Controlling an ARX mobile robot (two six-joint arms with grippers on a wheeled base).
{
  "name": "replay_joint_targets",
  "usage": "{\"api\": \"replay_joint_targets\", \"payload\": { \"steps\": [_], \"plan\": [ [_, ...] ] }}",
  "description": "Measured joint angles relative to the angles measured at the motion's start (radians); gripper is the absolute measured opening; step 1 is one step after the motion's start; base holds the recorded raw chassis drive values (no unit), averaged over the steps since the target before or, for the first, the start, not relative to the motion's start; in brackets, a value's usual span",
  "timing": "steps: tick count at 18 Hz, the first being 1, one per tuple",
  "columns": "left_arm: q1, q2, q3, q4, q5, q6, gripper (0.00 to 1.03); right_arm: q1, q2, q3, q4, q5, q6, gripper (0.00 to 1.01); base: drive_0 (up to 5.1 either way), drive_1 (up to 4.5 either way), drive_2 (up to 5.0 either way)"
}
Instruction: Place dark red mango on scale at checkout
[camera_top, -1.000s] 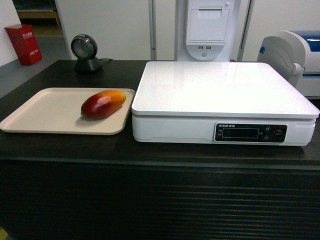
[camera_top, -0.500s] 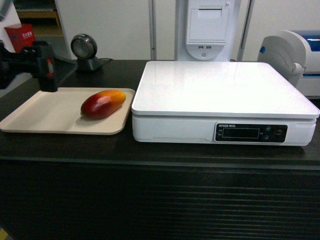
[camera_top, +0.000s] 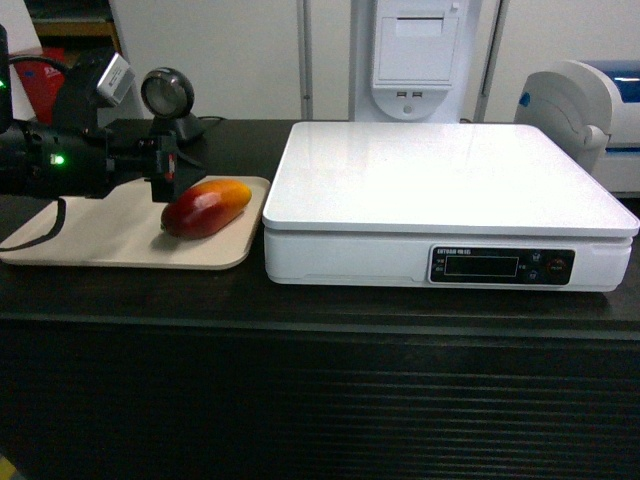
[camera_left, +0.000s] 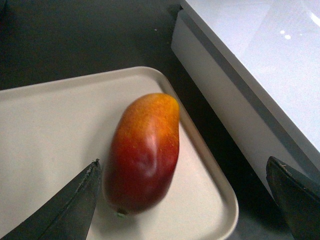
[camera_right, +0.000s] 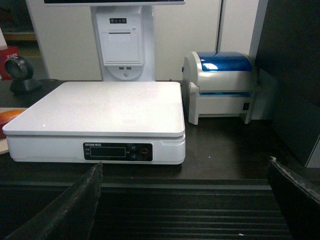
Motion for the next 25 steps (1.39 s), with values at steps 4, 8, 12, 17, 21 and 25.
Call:
{"api": "replay_joint_targets", "payload": {
  "steps": [4, 8, 12, 17, 21, 25],
  "plan": [
    [0.000, 0.061, 0.093, -0.033, 0.012, 0.001, 0.98, 0.000, 0.000, 0.000, 0.000, 0.000, 0.000, 0.98, 0.0, 0.00, 0.0],
    [0.000, 0.157, 0.221, -0.103, 0.029, 0.000, 0.98, 0.000, 0.000, 0.000, 0.000, 0.000, 0.000, 0.98, 0.0, 0.00, 0.0],
    [-0.004, 0.223, 0.315, -0.146, 0.029, 0.000, 0.98, 0.000, 0.000, 0.000, 0.000, 0.000, 0.000, 0.98, 0.0, 0.00, 0.0],
    [0.005, 0.288, 0.410, -0.193, 0.037, 0.000, 0.98, 0.000, 0.000, 0.000, 0.000, 0.000, 0.000, 0.98, 0.0, 0.00, 0.0],
    [0.013, 0.358, 0.439, -0.211, 0.070, 0.018, 0.98, 0.000, 0.000, 0.000, 0.000, 0.000, 0.000, 0.98, 0.0, 0.00, 0.0],
    [0.013, 0.365, 0.417, -0.209, 0.072, 0.050, 0.87, 0.000, 0.000, 0.000, 0.000, 0.000, 0.000, 0.98, 0.0, 0.00, 0.0]
  ]
}}
